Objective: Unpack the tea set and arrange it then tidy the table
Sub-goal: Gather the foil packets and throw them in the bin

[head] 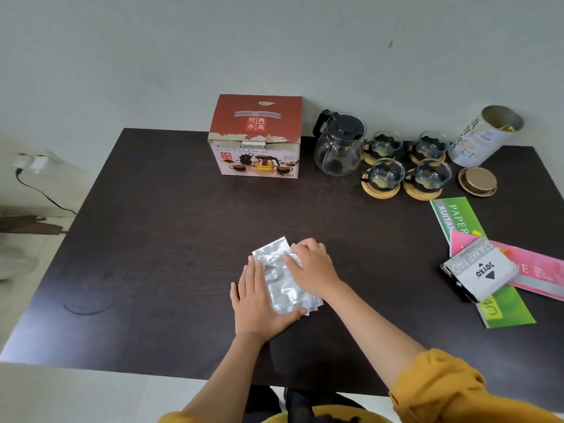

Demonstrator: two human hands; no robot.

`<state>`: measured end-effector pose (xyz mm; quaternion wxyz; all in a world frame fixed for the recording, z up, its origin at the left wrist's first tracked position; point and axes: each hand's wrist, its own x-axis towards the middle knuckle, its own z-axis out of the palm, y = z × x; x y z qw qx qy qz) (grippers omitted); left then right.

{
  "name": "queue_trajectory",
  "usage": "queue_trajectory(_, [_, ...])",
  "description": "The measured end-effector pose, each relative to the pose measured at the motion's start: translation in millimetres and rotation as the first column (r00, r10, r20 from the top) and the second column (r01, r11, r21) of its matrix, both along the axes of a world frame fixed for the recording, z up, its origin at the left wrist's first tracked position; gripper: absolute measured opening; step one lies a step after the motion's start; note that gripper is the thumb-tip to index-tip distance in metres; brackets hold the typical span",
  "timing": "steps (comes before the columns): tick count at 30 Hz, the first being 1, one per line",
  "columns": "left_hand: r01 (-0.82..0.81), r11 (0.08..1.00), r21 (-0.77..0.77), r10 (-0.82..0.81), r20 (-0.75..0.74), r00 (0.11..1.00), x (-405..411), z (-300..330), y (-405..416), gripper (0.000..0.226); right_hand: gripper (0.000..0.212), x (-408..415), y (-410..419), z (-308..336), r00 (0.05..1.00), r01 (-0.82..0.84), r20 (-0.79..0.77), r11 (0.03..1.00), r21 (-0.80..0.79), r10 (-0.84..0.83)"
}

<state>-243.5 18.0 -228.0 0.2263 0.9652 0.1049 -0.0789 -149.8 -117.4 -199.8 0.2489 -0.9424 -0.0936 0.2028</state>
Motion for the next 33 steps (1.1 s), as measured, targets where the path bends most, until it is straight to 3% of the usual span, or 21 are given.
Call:
queue_trajectory(4, [-0.007,1.0,-0.012,0.007,0.004,1.0,-0.4,2.7,-2.0,0.14,0.039,-17.7,-13.1,-3.0,0.972,0.231,0.024,0.967,0.111,-0.235])
queue_trajectory(7, [-0.013,0.999,-0.029,0.014,0.019,1.0,-0.5,1.9,-1.3,0.131,0.044,-35.2,-20.7,-7.0,0.934,0.347,0.073,0.937,0.036,-0.349])
queue_trajectory(10, [-0.025,0.995,-0.093,0.032,0.073,0.997,-4.1,-2.6,-1.6,0.113,0.048,-49.8,-18.7,-7.2,0.933,0.357,0.064,0.933,-0.049,-0.354])
queue_trajectory(12, [-0.054,0.983,-0.175,0.071,0.093,0.993,-2.9,-1.1,-0.3,0.112,0.048,-54.0,-14.3,-5.4,0.952,0.306,0.021,0.952,-0.025,-0.306])
queue_trajectory(14, [-0.075,0.94,-0.333,0.12,0.115,0.986,0.7,8.6,2.2,0.101,0.044,-55.8,-10.7,-2.7,0.955,0.298,-0.026,0.95,0.096,-0.297])
queue_trajectory(16, [-0.152,0.876,-0.459,0.235,0.13,0.963,2.7,16.8,5.5,0.085,0.05,-58.2,-9.8,-0.9,0.917,0.397,-0.045,0.895,0.202,-0.397])
queue_trajectory(17, [-0.221,0.853,-0.473,0.298,0.095,0.95,1.1,21.1,5.9,0.094,0.059,-59.2,-10.6,0.0,0.888,0.457,-0.037,0.868,0.193,-0.459])
queue_trajectory(19, [-0.366,0.825,-0.431,0.404,-0.005,0.915,-2.4,25.2,6.7,0.108,0.077,-60.0,-13.3,1.1,0.861,0.509,-0.047,0.857,0.085,-0.507])
queue_trajectory(21, [-0.424,0.831,-0.361,0.428,-0.072,0.901,-4.6,25.9,7.1,0.104,0.084,-60.2,-14.0,1.3,0.893,0.442,-0.076,0.897,-0.022,-0.443])
queue_trajectory(25, [-0.349,0.915,-0.201,0.329,-0.127,0.936,-0.5,24.3,9.1,0.068,0.068,-64.9,-4.1,0.9,0.931,0.35,-0.097,0.936,-0.047,-0.353])
queue_trajectory(33, [-0.306,0.938,-0.164,0.251,-0.289,0.924,18.0,29.4,15.1,0.072,0.05,-67.0,7.3,0.9,0.919,0.366,-0.192,0.927,0.085,-0.345])
